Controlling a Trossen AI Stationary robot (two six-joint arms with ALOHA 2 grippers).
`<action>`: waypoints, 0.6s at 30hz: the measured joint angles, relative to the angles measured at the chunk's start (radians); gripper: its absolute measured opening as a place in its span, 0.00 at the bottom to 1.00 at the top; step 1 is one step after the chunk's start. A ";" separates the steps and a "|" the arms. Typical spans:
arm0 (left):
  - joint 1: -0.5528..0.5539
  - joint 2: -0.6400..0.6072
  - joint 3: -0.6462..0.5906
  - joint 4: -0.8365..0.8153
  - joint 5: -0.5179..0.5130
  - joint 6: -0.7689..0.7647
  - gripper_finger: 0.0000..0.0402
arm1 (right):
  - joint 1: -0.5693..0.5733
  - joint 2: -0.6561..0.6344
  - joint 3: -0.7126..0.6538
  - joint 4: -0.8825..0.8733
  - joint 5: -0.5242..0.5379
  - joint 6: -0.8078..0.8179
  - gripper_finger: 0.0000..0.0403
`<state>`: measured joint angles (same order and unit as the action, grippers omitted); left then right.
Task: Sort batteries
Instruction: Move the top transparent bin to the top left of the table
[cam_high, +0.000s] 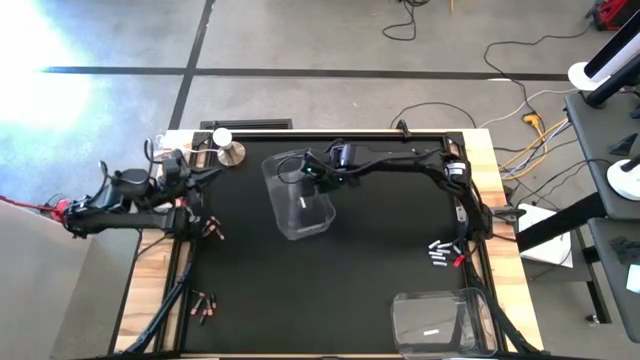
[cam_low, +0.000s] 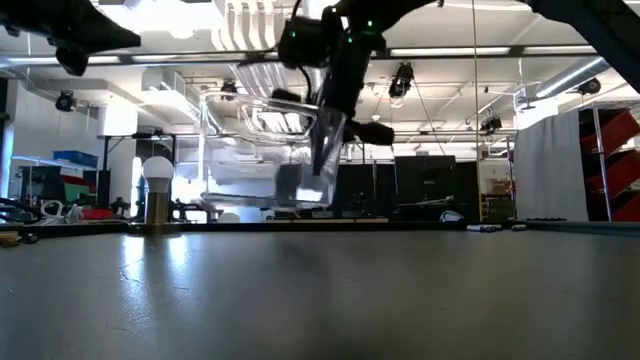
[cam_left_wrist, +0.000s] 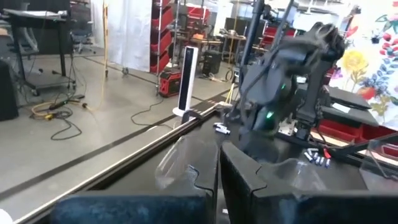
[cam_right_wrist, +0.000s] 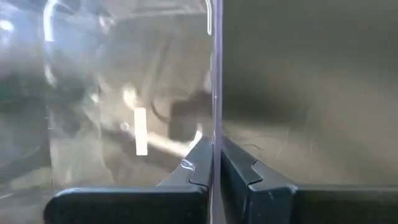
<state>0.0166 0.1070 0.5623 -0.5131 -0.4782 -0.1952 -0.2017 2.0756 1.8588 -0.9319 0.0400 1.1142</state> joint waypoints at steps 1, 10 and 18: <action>0.000 -0.001 0.012 -0.008 0.005 0.003 0.00 | 0.000 0.003 -0.009 0.008 0.006 0.058 0.03; 0.000 -0.005 0.037 -0.015 0.131 0.008 0.00 | 0.015 0.005 -0.055 0.055 0.090 0.346 0.03; 0.000 -0.005 0.007 -0.017 0.149 0.008 0.00 | 0.012 0.005 -0.059 0.103 0.264 0.241 0.03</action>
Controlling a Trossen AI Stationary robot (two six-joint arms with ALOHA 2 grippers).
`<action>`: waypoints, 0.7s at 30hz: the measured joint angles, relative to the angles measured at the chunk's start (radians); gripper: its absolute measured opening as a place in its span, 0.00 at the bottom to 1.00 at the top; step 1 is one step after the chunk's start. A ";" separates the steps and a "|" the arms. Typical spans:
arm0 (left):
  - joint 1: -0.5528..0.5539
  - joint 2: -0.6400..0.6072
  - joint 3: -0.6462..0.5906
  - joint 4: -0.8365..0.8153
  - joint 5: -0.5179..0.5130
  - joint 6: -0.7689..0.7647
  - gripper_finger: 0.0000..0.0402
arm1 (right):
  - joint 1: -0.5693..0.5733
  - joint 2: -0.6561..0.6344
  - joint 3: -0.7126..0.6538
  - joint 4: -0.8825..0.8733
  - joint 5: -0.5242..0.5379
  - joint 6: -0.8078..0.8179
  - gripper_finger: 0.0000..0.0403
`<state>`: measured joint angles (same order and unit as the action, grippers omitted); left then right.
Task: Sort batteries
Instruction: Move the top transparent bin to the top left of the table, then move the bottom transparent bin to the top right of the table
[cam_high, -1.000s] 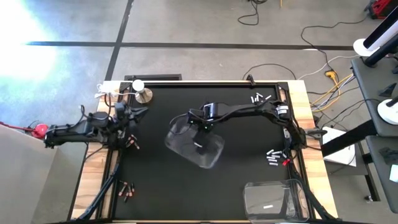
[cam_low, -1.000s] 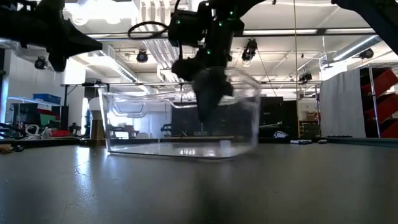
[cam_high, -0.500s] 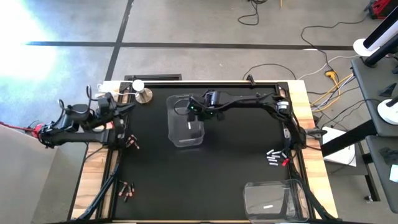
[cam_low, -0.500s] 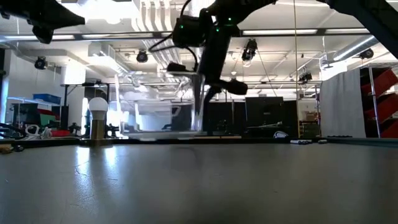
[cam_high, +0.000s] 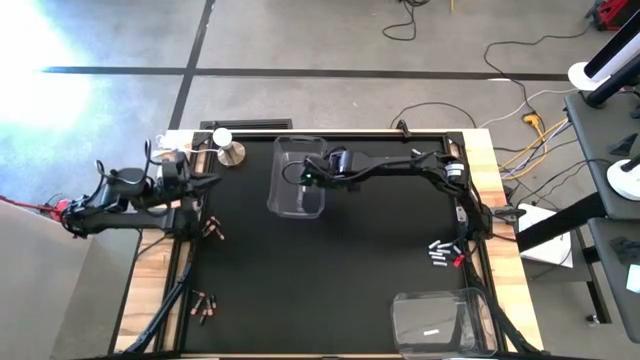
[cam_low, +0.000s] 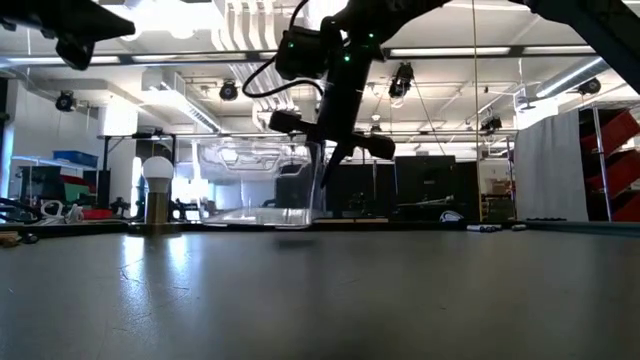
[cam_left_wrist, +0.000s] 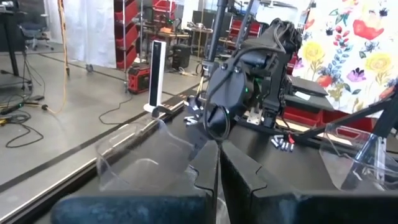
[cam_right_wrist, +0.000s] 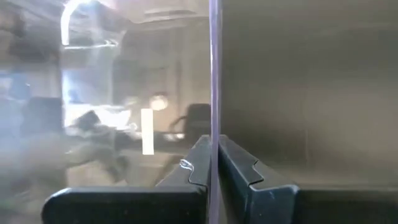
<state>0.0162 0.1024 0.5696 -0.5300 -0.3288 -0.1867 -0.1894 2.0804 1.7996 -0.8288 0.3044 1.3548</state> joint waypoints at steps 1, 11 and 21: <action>0.000 0.000 -0.001 -0.001 0.001 0.000 0.00 | 0.000 0.000 0.000 0.009 0.003 -0.015 0.03; 0.000 0.000 0.020 0.013 0.001 -0.008 0.00 | 0.006 0.058 0.000 0.033 -0.026 -0.012 0.03; 0.000 0.000 -0.001 0.013 -0.029 -0.028 0.00 | 0.006 0.056 0.006 0.060 -0.025 0.014 0.14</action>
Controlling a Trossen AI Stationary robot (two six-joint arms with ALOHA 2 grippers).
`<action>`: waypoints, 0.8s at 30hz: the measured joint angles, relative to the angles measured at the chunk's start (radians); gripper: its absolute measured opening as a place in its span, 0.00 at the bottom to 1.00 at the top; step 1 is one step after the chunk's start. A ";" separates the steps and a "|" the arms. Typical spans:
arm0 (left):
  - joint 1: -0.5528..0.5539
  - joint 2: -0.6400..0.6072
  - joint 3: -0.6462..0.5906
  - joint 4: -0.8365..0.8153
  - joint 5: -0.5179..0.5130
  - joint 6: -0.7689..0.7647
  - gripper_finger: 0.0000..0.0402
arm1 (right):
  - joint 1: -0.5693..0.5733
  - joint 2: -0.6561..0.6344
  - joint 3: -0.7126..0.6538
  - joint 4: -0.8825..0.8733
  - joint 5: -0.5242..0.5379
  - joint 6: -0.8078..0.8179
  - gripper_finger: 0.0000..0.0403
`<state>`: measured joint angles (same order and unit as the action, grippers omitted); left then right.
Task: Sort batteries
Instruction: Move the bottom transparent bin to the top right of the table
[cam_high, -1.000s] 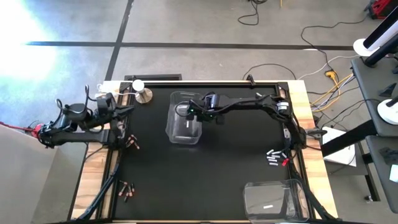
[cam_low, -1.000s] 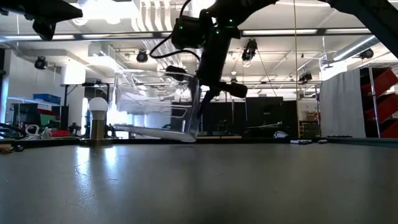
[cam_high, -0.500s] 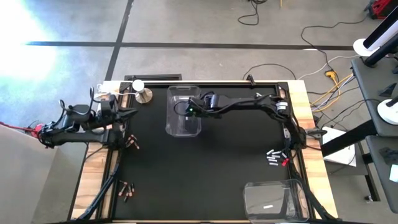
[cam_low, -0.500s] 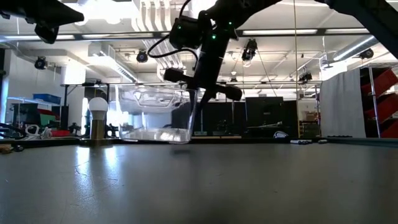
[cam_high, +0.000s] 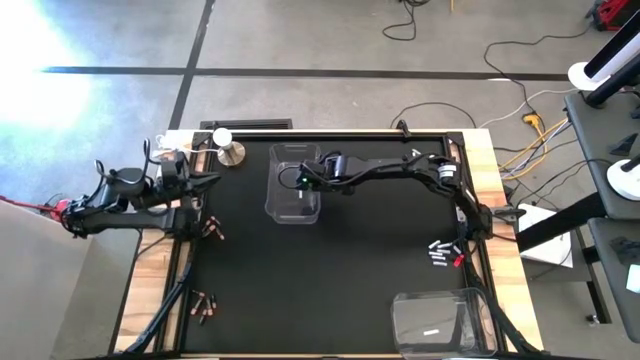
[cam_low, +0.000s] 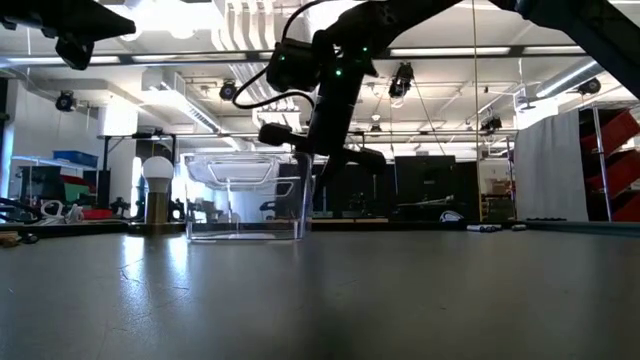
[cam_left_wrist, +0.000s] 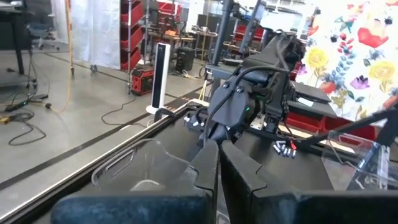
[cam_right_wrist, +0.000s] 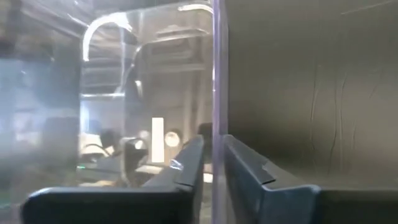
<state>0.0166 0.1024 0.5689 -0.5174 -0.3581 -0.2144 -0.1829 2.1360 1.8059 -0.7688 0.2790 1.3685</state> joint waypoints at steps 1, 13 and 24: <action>0.000 0.000 -0.003 0.000 -0.010 -0.009 0.00 | 0.001 -0.003 0.001 0.001 0.000 0.008 0.17; 0.000 0.007 -0.024 -0.001 -0.027 -0.041 0.00 | 0.027 -0.134 0.007 -0.044 0.051 0.023 0.41; 0.000 0.045 -0.034 0.000 -0.061 -0.032 0.00 | 0.339 -0.337 -0.015 -0.399 0.201 0.409 0.43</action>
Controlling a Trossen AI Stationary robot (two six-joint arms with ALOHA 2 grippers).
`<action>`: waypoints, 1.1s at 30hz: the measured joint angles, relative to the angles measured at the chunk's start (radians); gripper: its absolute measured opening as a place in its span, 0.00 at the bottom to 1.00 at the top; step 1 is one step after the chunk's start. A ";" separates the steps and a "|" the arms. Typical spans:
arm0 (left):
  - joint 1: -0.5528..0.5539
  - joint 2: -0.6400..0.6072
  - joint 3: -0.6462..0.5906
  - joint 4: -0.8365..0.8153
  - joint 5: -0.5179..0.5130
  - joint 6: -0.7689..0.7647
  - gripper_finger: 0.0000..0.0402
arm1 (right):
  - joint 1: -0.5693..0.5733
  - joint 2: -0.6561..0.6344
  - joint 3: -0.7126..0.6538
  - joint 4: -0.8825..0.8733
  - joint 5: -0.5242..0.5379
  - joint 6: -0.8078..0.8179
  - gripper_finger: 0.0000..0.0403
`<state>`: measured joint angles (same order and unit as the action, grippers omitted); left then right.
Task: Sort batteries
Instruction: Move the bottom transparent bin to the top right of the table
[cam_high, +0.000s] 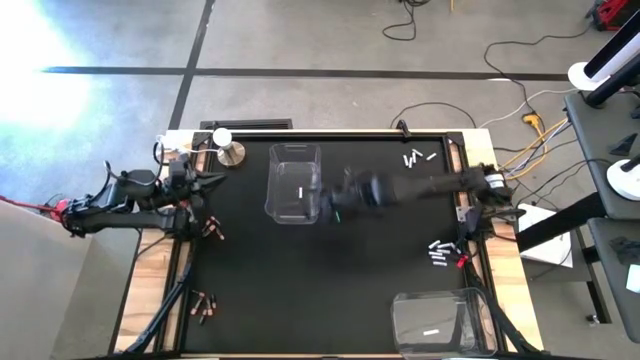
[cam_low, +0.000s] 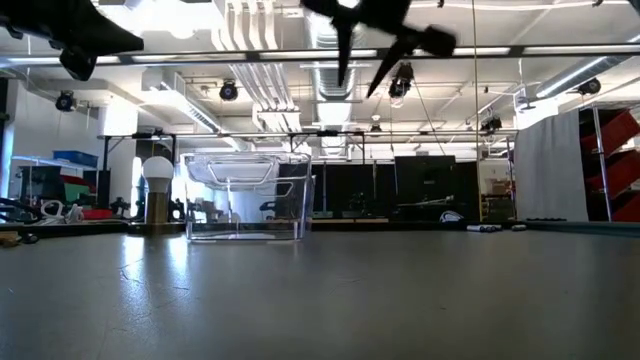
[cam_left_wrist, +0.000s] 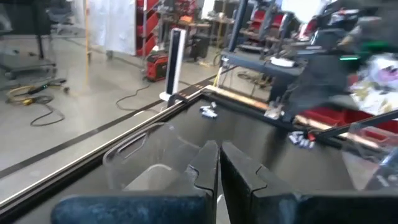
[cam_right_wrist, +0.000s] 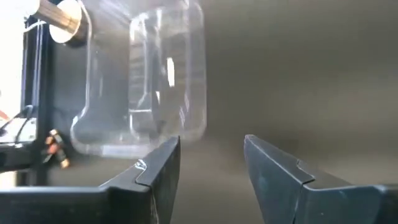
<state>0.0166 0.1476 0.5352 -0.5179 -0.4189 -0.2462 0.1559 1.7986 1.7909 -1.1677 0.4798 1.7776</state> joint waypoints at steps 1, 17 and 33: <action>0.000 0.010 -0.001 -0.002 -0.014 -0.003 0.00 | 0.047 -0.006 -0.008 -0.029 0.014 0.107 0.43; 0.000 0.186 0.007 0.030 0.001 0.022 0.07 | 0.260 -0.117 -0.026 -0.315 -0.361 0.118 0.42; 0.000 0.194 0.008 0.197 0.339 -0.074 0.10 | 0.444 -0.159 -0.217 -0.403 -0.525 -0.965 0.46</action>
<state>0.0166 0.3414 0.5430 -0.3205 -0.0798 -0.3201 0.5996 1.6400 1.5742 -1.5705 -0.0453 0.8129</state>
